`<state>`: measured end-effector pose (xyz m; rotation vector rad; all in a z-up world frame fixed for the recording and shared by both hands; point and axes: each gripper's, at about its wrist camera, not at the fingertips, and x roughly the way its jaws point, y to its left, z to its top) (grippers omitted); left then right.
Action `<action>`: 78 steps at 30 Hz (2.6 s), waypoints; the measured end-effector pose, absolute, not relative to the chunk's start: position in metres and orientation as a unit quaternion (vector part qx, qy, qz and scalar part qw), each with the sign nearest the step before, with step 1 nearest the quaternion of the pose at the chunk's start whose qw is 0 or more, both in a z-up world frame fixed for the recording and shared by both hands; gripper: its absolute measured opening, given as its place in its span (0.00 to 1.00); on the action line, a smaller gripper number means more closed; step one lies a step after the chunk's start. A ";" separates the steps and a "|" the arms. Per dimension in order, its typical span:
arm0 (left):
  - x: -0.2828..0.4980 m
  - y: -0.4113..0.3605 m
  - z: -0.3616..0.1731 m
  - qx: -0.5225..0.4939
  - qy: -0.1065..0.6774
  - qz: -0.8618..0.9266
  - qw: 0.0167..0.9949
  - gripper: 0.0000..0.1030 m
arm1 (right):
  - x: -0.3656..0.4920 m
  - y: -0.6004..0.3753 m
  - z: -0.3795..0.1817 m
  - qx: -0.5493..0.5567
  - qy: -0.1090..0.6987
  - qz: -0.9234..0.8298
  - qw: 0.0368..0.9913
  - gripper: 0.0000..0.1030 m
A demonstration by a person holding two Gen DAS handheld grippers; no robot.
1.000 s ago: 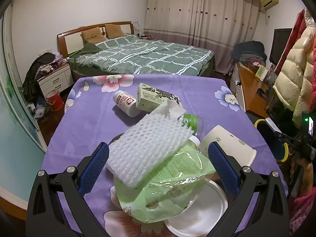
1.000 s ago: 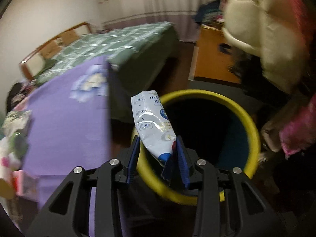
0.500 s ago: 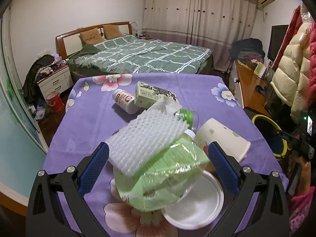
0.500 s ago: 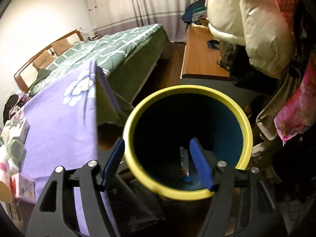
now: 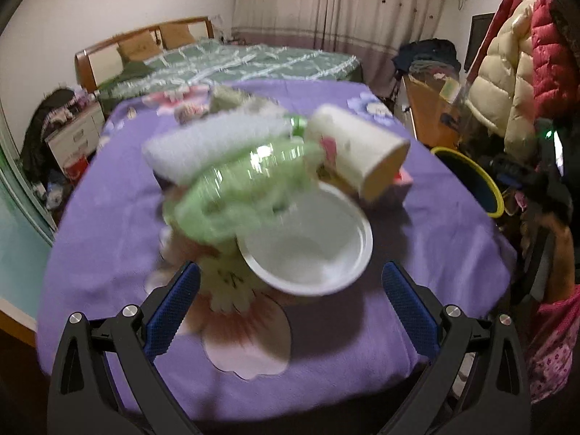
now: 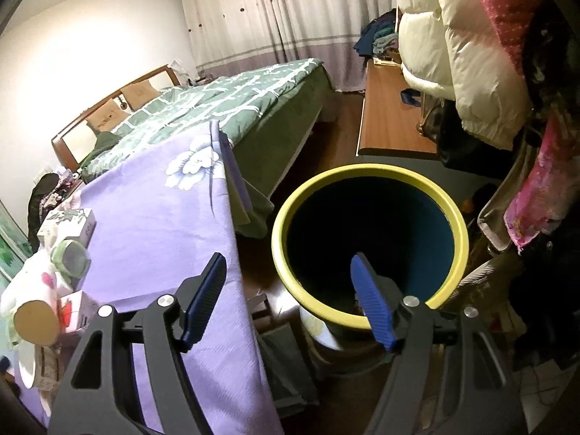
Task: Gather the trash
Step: 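Move the left gripper to the white paper bowl and grasp its rim, then carry the white bowl over the bin and open the left gripper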
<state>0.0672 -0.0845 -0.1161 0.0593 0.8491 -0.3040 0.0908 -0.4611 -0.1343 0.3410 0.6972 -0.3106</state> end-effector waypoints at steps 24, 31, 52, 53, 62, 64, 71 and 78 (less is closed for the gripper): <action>0.112 -0.123 -0.156 0.067 0.416 -0.129 0.898 0.78 | 0.075 -0.465 -0.135 0.183 0.333 -0.142 0.914 0.69; 0.110 -0.126 -0.156 0.071 0.408 -0.139 0.900 0.77 | 0.071 -0.467 -0.135 0.187 0.332 -0.144 0.913 0.69; 0.057 -0.186 -0.103 0.098 0.378 -0.313 0.866 0.77 | 0.040 -0.474 -0.123 0.176 0.311 -0.171 0.918 0.69; 0.065 -0.199 -0.099 0.101 0.374 -0.318 0.865 0.77 | 0.036 -0.478 -0.122 0.175 0.310 -0.176 0.918 0.69; 0.126 -0.317 -0.096 0.132 0.371 -0.347 0.852 0.77 | 0.003 -0.514 -0.115 0.167 0.292 -0.235 0.912 0.69; 0.140 -0.346 -0.098 0.136 0.372 -0.354 0.847 0.77 | -0.005 -0.522 -0.114 0.167 0.286 -0.243 0.912 0.69; 0.180 -0.425 -0.118 0.151 0.403 -0.365 0.825 0.77 | -0.023 -0.545 -0.113 0.173 0.278 -0.257 0.909 0.71; 0.204 -0.496 -0.138 0.162 0.414 -0.377 0.813 0.78 | -0.031 -0.567 -0.128 0.189 0.290 -0.275 0.897 0.72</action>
